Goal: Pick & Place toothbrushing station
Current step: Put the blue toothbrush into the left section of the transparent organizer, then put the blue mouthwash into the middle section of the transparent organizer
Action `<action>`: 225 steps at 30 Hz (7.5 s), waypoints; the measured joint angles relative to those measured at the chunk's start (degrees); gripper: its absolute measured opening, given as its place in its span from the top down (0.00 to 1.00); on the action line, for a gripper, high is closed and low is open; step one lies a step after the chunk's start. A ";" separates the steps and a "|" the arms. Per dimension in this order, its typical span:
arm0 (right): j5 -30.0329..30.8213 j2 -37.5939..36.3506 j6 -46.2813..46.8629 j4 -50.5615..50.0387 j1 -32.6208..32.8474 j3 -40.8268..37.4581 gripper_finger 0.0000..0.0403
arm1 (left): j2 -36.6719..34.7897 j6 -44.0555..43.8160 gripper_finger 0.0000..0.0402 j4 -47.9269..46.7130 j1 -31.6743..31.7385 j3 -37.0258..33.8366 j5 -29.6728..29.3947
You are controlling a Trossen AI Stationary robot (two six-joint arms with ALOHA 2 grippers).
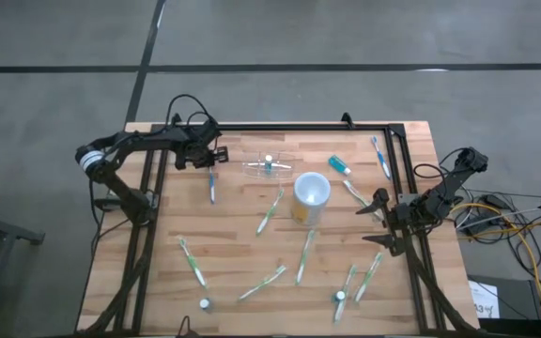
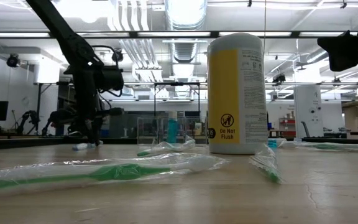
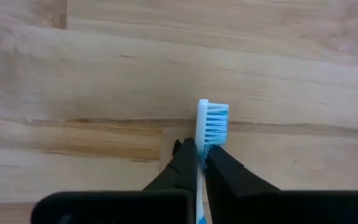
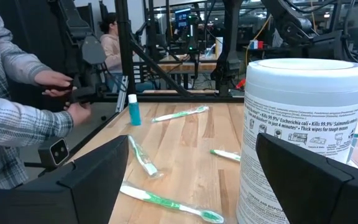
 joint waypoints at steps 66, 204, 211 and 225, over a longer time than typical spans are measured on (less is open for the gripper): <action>-0.01 -0.04 0.00 0.01 0.00 0.02 0.13 | -9.65 48.99 0.95 52.99 -10.23 -1.17 13.81; 0.00 -0.02 0.00 0.02 0.02 0.00 0.14 | -36.58 8.80 0.70 -4.87 -92.39 0.96 -33.39; 0.00 -0.07 0.00 0.01 0.02 0.02 0.14 | -33.94 17.70 0.70 -3.11 -100.81 0.95 -40.29; 0.00 -0.07 0.00 0.00 0.02 0.02 0.14 | -28.28 18.14 0.70 5.57 -101.18 0.93 -24.96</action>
